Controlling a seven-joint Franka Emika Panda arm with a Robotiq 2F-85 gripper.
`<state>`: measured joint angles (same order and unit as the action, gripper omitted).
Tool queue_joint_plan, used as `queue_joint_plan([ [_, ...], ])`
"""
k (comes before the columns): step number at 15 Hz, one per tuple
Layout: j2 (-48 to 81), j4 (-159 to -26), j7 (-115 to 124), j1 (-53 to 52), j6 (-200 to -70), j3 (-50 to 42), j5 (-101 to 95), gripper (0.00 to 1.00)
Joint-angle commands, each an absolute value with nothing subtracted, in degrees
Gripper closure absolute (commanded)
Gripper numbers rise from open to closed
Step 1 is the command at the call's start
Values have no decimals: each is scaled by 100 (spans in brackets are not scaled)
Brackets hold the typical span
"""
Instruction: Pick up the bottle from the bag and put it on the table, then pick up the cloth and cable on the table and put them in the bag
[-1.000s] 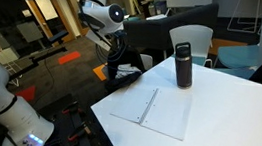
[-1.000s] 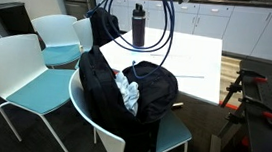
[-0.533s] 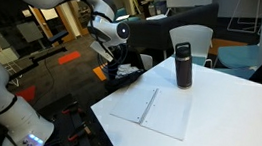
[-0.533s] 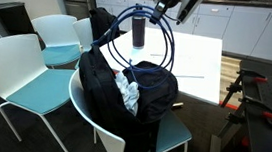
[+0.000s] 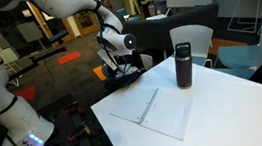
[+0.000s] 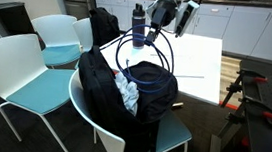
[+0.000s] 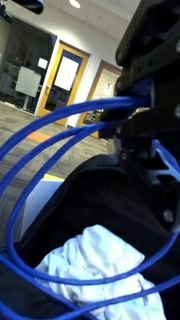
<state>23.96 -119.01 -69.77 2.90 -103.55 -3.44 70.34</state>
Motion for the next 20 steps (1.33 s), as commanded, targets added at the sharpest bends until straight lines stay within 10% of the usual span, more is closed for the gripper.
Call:
queue_joint_plan([
  [1, 2625, -11483, -6035, 51, -10990, -303, 6837, 97],
  [5, 2751, -10950, -4706, -258, -11435, -196, 6058, 97],
  [6, 2774, -10805, -4310, -324, -11477, -151, 5787, 63],
  [15, 2595, -10249, -1676, -156, -10345, 172, 3972, 4],
  [20, 2668, -9829, -292, -28, -9316, 80, 3111, 0],
])
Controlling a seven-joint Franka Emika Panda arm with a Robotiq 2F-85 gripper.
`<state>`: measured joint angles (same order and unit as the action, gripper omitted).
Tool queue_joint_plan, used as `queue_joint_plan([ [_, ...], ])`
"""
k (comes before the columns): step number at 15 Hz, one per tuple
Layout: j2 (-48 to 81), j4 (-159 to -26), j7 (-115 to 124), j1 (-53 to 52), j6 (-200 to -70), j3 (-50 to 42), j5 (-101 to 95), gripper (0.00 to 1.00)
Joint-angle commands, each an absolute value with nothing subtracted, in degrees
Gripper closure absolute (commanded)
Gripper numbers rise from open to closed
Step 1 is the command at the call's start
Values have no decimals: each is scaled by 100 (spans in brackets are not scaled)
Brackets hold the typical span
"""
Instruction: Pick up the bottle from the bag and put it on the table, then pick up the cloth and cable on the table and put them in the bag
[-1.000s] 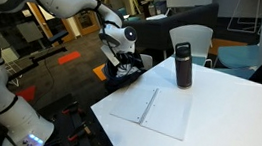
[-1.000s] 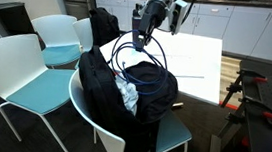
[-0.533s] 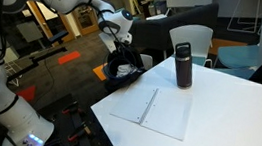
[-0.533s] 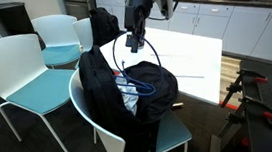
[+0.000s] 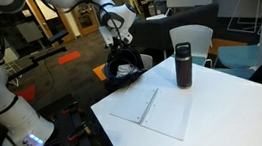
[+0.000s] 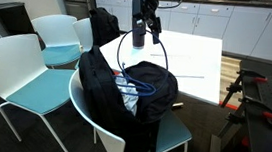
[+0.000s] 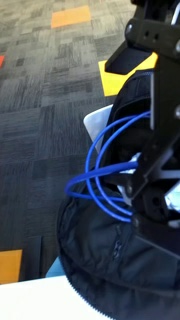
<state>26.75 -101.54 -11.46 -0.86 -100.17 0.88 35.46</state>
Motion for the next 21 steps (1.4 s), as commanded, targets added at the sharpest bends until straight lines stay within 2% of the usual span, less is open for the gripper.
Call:
queue_joint_plan([
  [1, 2673, -9723, 10, -21, -9063, 80, 2987, 0],
  [7, 2751, -8764, 1174, -178, -7701, 156, 2538, 0],
  [12, 2402, -8725, 1050, -216, -7372, 88, 2134, 0],
  [16, 1791, -9368, 132, -16, -7849, -35, 1553, 0],
  [21, 1261, -10572, -1557, 505, -9408, -174, 1842, 0],
])
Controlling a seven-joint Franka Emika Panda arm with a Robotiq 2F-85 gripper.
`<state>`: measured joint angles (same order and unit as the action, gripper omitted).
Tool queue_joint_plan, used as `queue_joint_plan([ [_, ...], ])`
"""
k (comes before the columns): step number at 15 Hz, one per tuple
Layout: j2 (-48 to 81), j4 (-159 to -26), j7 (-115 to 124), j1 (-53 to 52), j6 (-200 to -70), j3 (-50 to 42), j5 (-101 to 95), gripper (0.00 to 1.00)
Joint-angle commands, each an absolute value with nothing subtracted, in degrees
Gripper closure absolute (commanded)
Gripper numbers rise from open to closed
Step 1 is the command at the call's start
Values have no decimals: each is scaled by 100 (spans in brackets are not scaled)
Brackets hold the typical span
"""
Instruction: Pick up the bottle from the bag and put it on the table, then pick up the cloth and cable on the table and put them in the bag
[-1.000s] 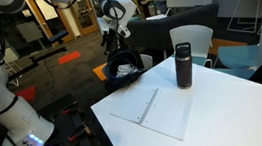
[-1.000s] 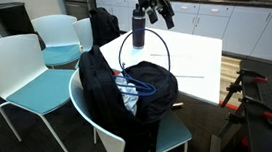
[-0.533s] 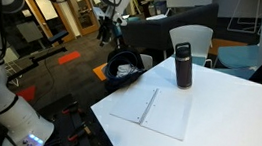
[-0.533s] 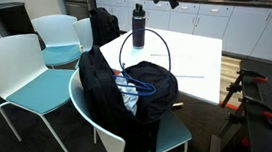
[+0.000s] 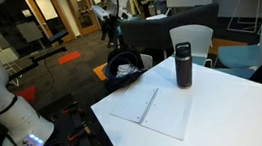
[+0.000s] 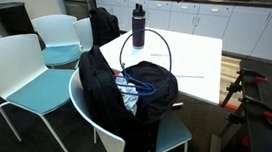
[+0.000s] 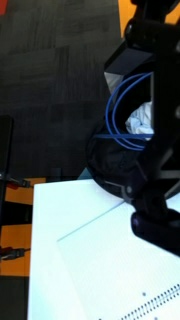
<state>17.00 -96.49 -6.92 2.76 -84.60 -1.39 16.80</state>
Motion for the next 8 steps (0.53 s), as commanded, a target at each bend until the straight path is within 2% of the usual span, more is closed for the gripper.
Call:
queue_joint_plan([
  [1, 1253, -10810, -1928, 586, -9838, -172, 1908, 0],
  [8, 1437, -11996, -4237, 902, -12362, 171, 3676, 0],
])
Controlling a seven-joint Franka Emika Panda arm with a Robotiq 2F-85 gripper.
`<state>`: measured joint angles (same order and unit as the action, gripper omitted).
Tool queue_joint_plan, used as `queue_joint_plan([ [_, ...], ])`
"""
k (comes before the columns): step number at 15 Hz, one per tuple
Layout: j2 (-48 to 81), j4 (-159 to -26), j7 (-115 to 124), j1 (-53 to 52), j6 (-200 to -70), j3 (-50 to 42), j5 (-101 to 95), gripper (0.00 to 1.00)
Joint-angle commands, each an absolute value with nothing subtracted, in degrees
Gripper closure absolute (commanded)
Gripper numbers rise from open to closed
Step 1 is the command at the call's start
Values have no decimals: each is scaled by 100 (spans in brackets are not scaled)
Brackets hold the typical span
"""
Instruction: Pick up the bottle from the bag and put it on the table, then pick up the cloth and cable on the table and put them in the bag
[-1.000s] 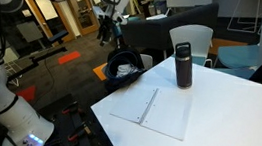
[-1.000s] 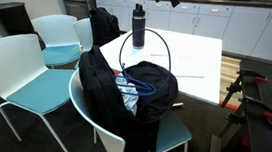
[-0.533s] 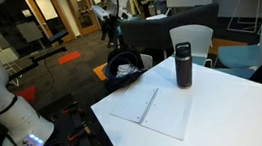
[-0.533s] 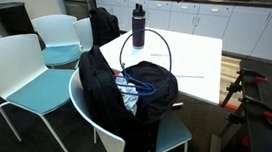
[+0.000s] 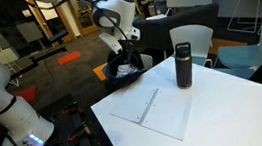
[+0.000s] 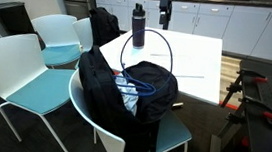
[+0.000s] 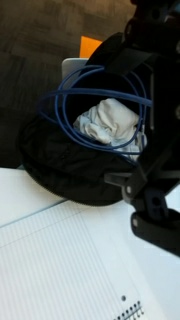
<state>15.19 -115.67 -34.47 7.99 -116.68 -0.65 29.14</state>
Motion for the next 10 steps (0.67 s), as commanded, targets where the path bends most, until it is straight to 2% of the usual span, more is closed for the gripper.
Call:
queue_joint_plan([
  [1, 1500, -12042, -4603, 913, -12535, 246, 4071, 8],
  [2, 1554, -12070, -5003, 914, -12666, 307, 4461, 26],
  [6, 1709, -12024, -6484, 841, -12595, 437, 5741, 58],
  [10, 1508, -11986, -6176, 533, -12149, 342, 5473, 87],
])
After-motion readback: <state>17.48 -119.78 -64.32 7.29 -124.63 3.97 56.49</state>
